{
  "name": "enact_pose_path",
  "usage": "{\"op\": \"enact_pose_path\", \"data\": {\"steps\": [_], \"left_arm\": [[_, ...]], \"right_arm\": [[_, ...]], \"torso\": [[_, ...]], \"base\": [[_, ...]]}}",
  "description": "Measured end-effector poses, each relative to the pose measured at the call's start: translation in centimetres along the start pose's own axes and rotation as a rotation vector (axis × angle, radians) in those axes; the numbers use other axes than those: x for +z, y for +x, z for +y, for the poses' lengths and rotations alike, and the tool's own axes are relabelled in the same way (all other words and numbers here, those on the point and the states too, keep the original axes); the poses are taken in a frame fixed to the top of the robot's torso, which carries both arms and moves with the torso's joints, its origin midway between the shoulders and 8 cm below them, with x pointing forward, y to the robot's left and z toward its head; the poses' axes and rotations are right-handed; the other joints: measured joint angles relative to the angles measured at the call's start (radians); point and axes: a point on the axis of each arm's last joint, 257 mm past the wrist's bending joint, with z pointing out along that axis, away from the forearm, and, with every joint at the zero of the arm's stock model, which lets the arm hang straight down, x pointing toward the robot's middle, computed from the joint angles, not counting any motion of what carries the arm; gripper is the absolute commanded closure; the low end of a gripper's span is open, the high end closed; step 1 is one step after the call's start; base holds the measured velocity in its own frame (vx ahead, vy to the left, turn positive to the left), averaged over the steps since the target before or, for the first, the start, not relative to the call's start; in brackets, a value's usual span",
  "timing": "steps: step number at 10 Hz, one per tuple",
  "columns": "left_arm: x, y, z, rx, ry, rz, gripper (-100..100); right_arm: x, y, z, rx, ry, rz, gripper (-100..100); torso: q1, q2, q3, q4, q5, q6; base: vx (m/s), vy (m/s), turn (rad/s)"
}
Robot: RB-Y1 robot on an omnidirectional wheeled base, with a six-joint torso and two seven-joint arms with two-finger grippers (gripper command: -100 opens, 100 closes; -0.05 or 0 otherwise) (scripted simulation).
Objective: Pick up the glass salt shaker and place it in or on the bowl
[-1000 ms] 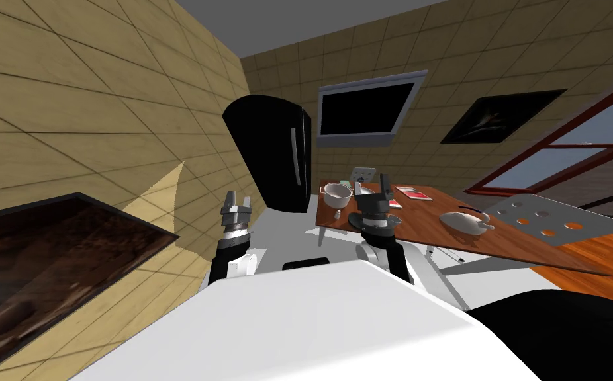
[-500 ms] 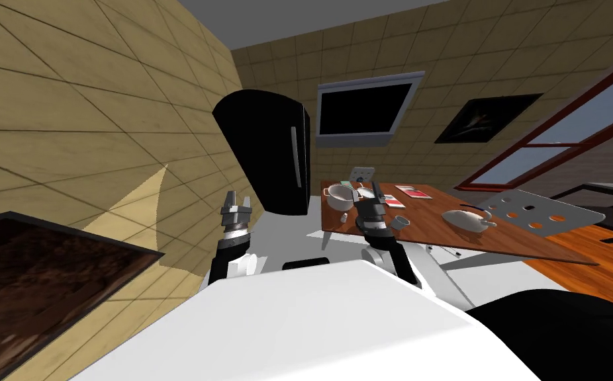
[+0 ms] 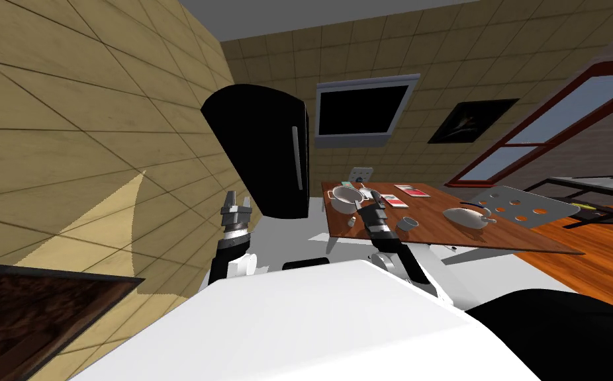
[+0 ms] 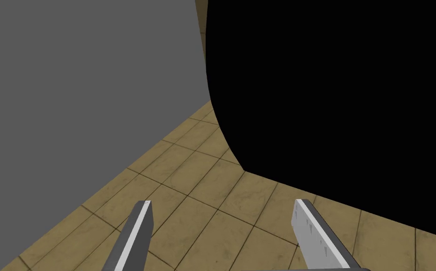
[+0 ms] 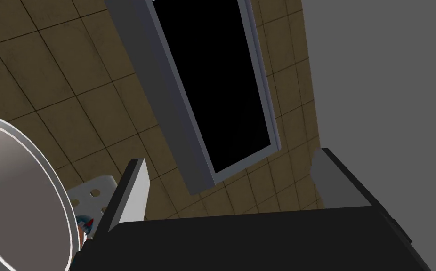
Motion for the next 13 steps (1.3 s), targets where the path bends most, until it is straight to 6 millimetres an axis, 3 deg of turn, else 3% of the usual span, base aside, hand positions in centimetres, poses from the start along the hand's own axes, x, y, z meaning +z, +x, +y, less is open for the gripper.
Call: {"op": "enact_pose_path", "data": {"steps": [1,5,13], "left_arm": [[0.0,0.0,0.0,0.000,0.000,0.000,0],[0.0,0.0,0.0,0.000,0.000,0.000,0],[0.0,0.0,0.0,0.000,0.000,0.000,0]], "right_arm": [[-0.6,-1.4,-1.5,0.018,0.050,-0.025,-100],[-1.9,-5.2,-4.6,0.067,0.177,-0.096,-100],[-5.5,-13.5,-9.6,0.189,0.402,-0.276,-100]], "torso": [[0.005,-0.001,-0.001,0.000,0.001,0.000],[-0.001,0.001,0.000,0.000,0.000,0.000],[-0.003,0.001,0.001,0.000,0.000,0.000]], "base": [[0.107,0.139,-0.063],[0.097,0.089,-0.063],[0.092,0.084,-0.050]]}}
